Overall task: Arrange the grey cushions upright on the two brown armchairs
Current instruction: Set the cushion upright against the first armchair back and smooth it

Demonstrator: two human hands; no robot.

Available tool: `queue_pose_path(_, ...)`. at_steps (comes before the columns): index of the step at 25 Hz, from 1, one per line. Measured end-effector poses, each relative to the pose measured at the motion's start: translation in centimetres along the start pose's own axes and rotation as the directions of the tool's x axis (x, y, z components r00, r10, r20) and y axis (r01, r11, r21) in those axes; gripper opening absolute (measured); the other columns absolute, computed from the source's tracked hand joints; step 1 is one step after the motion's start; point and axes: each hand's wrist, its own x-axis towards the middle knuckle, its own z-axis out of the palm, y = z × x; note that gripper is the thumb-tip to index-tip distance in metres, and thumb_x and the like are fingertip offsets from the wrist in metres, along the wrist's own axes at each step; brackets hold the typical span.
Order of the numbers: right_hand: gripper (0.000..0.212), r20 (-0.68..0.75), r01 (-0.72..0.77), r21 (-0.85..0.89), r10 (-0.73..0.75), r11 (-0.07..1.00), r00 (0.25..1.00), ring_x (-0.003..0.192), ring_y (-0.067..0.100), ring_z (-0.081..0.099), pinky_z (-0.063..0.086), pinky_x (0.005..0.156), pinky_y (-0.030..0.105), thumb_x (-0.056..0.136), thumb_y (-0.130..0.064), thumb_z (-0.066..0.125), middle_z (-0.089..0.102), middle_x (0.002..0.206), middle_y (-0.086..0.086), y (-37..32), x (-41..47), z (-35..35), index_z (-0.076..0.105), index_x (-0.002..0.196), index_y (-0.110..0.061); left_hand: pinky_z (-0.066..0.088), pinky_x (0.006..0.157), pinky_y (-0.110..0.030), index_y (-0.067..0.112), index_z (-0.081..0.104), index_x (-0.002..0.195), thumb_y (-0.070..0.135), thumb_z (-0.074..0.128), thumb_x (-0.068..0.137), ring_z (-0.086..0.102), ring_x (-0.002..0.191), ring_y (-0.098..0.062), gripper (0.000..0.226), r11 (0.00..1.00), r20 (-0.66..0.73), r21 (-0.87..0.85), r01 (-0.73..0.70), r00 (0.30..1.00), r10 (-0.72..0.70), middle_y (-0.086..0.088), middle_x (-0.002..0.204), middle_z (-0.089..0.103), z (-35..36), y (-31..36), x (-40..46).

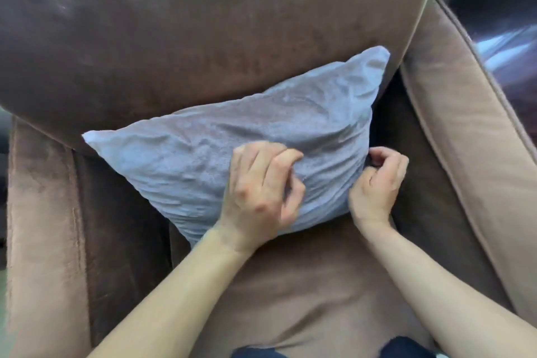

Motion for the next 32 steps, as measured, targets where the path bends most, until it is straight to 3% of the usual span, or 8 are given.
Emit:
queue_pose_path(3,0.052,0.316,-0.368,-0.209,0.419,0.906,0.852,0.121,0.035,0.053,0.043,0.107,0.044,0.083,0.009,0.046,0.048,0.135,0.016,6.5,0.4,0.3,0.054,0.132,-0.006,0.052,0.08,-0.05,-0.001,0.064,0.124,0.014,0.058,0.094,0.064,0.095,-0.037,0.034,0.991,0.142,0.119,-0.055,0.989,0.038,-0.018,0.111,0.068,4.6,1.9,9.9)
queue_pose_path(6,0.046,0.435,-0.247,-0.347,0.388,0.905,0.812,0.122,0.036,0.048,0.038,0.109,0.044,0.086,0.0,0.05,0.053,0.132,0.013,10.3,-0.3,0.9,0.06,0.129,-0.013,0.047,0.089,-0.048,0.009,0.057,0.131,0.034,0.049,0.101,0.06,0.106,-0.034,0.04,0.928,0.45,0.369,0.045,0.865,-0.221,-0.011,0.119,0.064,8.1,3.0,13.8)
queue_pose_path(12,0.023,0.306,-0.385,-0.346,0.491,0.856,0.816,0.107,0.046,0.056,0.047,0.095,0.044,0.086,0.002,0.054,0.06,0.113,0.026,11.7,-1.8,0.3,0.067,0.104,-0.002,0.05,0.077,-0.04,0.005,0.069,0.083,0.009,0.068,0.081,0.064,0.08,-0.021,0.005,0.919,0.001,-0.015,0.395,0.919,-0.395,-0.004,0.084,0.071,7.9,3.1,15.5)
queue_pose_path(16,0.027,0.322,-0.503,-0.326,0.595,0.8,0.737,0.111,0.042,0.056,0.047,0.09,0.039,0.087,0.006,0.05,0.06,0.118,0.021,10.5,-1.9,-0.5,0.067,0.105,-0.004,0.053,0.08,-0.039,0.011,0.074,0.084,0.014,0.073,0.082,0.067,0.081,-0.015,0.004,0.88,0.093,-0.053,0.472,0.88,-0.466,0.004,0.083,0.075,7.4,3.4,17.2)
queue_pose_path(22,0.03,0.301,-0.377,0.107,0.331,0.92,0.894,0.109,0.006,0.06,0.042,0.087,0.01,0.094,-0.02,0.052,0.066,0.123,-0.007,1.5,1.9,-3.1,0.065,0.121,-0.027,0.049,0.087,-0.048,0.009,0.068,0.115,0.034,0.051,0.101,0.064,0.099,-0.032,0.033,0.974,0.263,0.16,0.163,0.944,-0.201,-0.009,0.109,0.072,1.9,0.4,11.6)
queue_pose_path(25,0.023,0.27,-0.215,0.343,0.123,0.914,0.955,0.101,-0.018,0.057,0.038,0.079,-0.003,0.094,-0.046,0.053,0.066,0.11,-0.026,-5.8,5.1,-2.6,0.063,0.113,-0.04,0.05,0.085,-0.053,0.004,0.069,0.11,0.021,0.042,0.098,0.064,0.097,-0.041,0.034,0.899,0.256,0.388,0.203,0.913,-0.317,-0.016,0.106,0.072,-5.0,-5.5,5.3)
queue_pose_path(29,0.04,0.33,-0.221,0.326,0.108,0.919,0.938,0.098,0.003,0.061,0.044,0.086,0.017,0.091,-0.05,0.063,0.066,0.109,-0.008,-11.3,9.7,-1.0,0.064,0.115,-0.018,0.049,0.087,-0.055,0.001,0.069,0.115,0.022,0.038,0.099,0.063,0.096,-0.048,0.04,0.664,0.348,0.702,0.256,0.69,-0.635,-0.026,0.105,0.069,-12.2,-13.1,1.6)
queue_pose_path(32,0.023,0.276,-0.125,0.232,0.058,0.965,0.96,0.077,0.01,0.052,0.04,0.07,0.019,0.096,-0.035,0.061,0.055,0.078,-0.011,-11.5,10.7,-0.9,0.057,0.081,-0.018,0.05,0.079,-0.051,0.004,0.066,0.093,0.026,0.053,0.101,0.064,0.085,-0.044,0.026,0.72,0.365,0.613,0.326,0.691,-0.624,-0.021,0.09,0.069,-13.7,-15.1,1.3)
